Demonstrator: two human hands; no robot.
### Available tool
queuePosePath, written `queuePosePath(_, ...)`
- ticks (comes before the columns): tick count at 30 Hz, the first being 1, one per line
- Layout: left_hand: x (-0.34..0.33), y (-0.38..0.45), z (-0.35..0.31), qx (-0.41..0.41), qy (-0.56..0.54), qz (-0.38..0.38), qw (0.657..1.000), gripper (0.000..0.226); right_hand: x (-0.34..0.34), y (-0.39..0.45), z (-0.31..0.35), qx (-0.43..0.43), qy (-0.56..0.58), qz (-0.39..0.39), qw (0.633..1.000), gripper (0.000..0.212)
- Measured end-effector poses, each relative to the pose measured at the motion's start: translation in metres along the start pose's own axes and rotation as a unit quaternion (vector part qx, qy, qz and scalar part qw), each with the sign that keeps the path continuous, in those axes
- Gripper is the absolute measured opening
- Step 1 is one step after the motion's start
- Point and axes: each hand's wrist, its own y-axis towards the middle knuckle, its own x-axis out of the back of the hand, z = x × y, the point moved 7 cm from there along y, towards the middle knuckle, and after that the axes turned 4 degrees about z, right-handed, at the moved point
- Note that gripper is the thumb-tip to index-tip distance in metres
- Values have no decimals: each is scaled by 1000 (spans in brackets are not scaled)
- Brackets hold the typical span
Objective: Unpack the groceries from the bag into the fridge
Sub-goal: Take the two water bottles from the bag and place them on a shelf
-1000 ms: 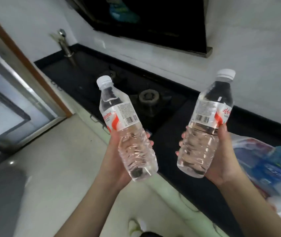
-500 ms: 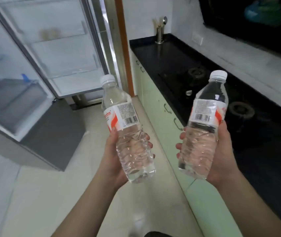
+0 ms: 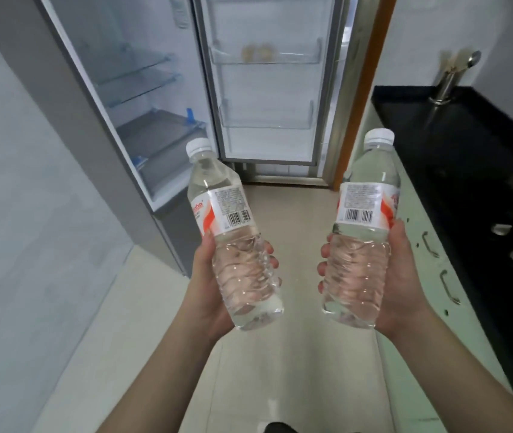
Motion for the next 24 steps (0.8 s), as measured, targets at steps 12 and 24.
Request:
queuePosePath(12, 28, 54, -38, -70, 30, -58, 995, 57, 24, 107, 33, -90, 11, 52, 994, 72)
queuePosePath(24, 38, 141, -64, -114, 49, -67, 990, 55, 49, 199, 88, -146, 12, 115, 983, 71)
